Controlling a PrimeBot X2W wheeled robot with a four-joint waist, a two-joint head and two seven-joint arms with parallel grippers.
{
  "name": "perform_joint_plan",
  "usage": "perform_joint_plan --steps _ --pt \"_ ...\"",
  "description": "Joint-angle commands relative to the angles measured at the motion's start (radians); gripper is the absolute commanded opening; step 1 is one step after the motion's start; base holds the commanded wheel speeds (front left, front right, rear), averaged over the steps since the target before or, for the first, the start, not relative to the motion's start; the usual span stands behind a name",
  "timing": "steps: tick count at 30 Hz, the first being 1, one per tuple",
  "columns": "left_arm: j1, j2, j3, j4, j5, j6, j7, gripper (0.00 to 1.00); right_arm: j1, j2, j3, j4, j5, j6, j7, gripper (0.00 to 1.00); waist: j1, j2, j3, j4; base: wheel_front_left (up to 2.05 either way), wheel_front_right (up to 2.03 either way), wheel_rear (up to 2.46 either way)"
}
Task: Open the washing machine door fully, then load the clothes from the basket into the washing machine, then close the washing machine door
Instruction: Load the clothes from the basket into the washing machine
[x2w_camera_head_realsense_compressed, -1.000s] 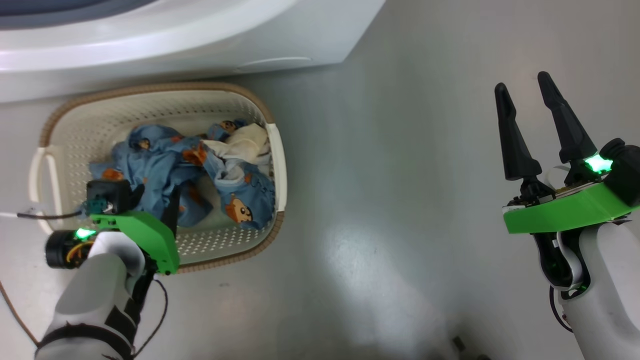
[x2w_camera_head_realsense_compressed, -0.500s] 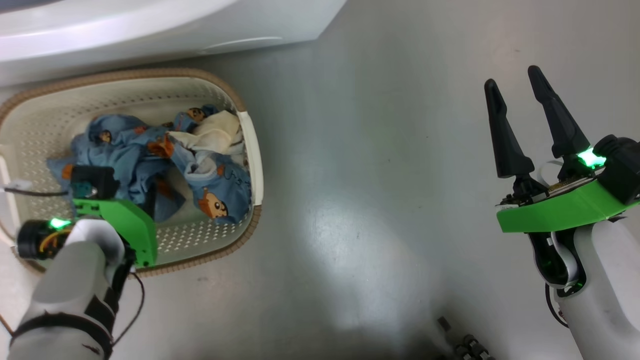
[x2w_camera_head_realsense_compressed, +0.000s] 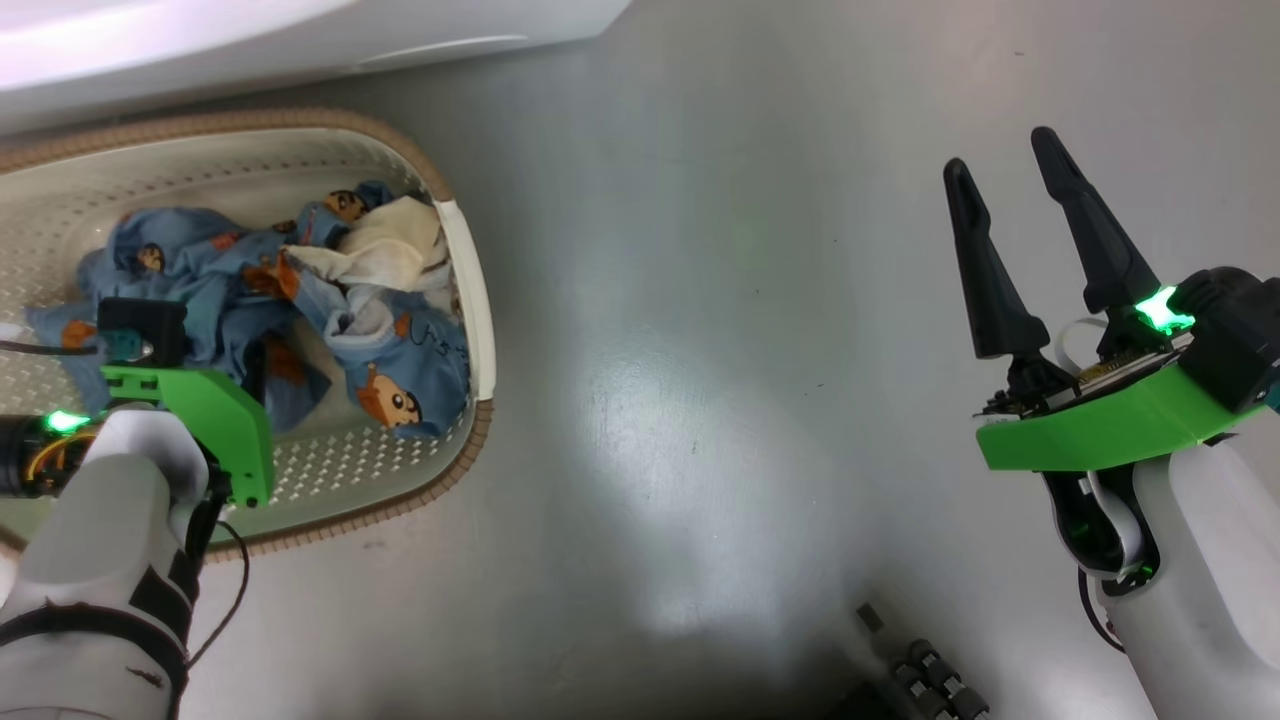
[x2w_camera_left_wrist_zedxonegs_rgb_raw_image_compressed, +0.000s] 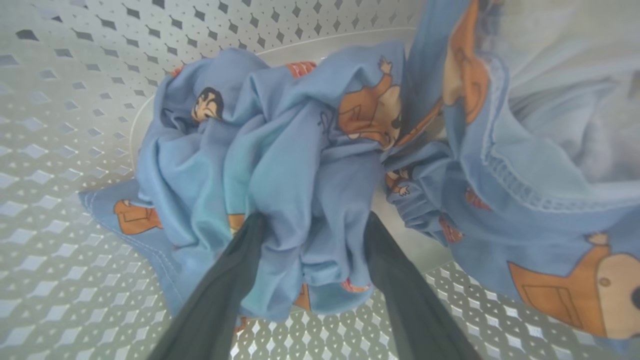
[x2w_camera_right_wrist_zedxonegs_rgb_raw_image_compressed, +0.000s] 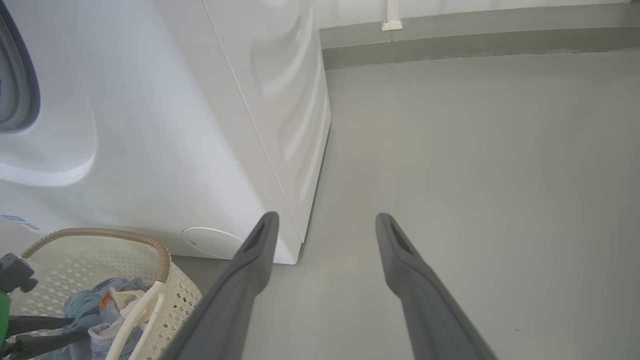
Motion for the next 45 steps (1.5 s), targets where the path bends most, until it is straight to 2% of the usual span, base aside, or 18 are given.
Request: perform_joint_plan --steps 1,3,4,5,6,17,25,32,45 --pt "0.013 0.045 0.014 -0.004 -0.007 0.006 0.001 1.00 0.015 -0.009 0.018 -0.026 -0.010 0.004 -0.008 1.00 0.0000 0.0000 0.006 -0.005 0.00 0.00 0.00" --pt "0.010 0.050 0.013 -0.004 -0.010 0.012 0.007 1.00 0.013 -0.009 0.023 -0.028 -0.012 0.004 -0.008 1.00 0.0000 0.0000 0.010 -0.008 0.00 0.00 0.00" --pt "0.009 0.051 0.013 -0.004 -0.011 0.016 0.009 0.57 0.012 -0.008 0.025 -0.028 -0.012 0.004 -0.008 1.00 0.0000 0.0000 0.012 -0.010 0.00 0.00 0.00" --pt "0.007 0.049 0.012 -0.004 -0.013 0.019 0.010 0.40 0.012 -0.008 0.027 -0.029 -0.013 0.004 -0.008 1.00 0.0000 0.0000 0.013 -0.011 0.00 0.00 0.00" --pt "0.005 0.047 0.012 -0.004 -0.014 0.023 0.011 0.00 0.011 -0.008 0.027 -0.029 -0.014 0.004 -0.008 1.00 0.0000 0.0000 0.013 -0.011 0.00 0.00 0.00" --pt "0.011 0.034 0.036 -0.004 -0.058 0.036 -0.036 0.00 0.008 -0.004 0.020 -0.019 -0.016 0.004 -0.008 1.00 0.0000 0.0000 -0.026 0.006 0.00 0.00 0.00" --pt "0.062 -0.017 0.069 -0.004 -0.108 0.045 -0.155 0.00 0.021 -0.003 0.006 0.015 -0.002 0.004 -0.008 1.00 0.0000 0.0000 -0.135 0.051 0.00 0.00 0.00" --pt "0.135 -0.050 0.085 -0.022 -0.131 0.024 -0.207 0.00 0.070 -0.008 -0.003 0.037 0.001 0.004 -0.008 1.00 0.0000 0.0000 -0.252 0.087 0.00 0.00 0.00" --pt "0.346 -0.048 0.195 -0.348 -0.085 0.053 -0.210 0.00 0.148 -0.002 -0.015 0.064 0.013 0.004 -0.008 1.00 0.0000 0.0000 -0.432 0.109 0.00 0.00 0.00"
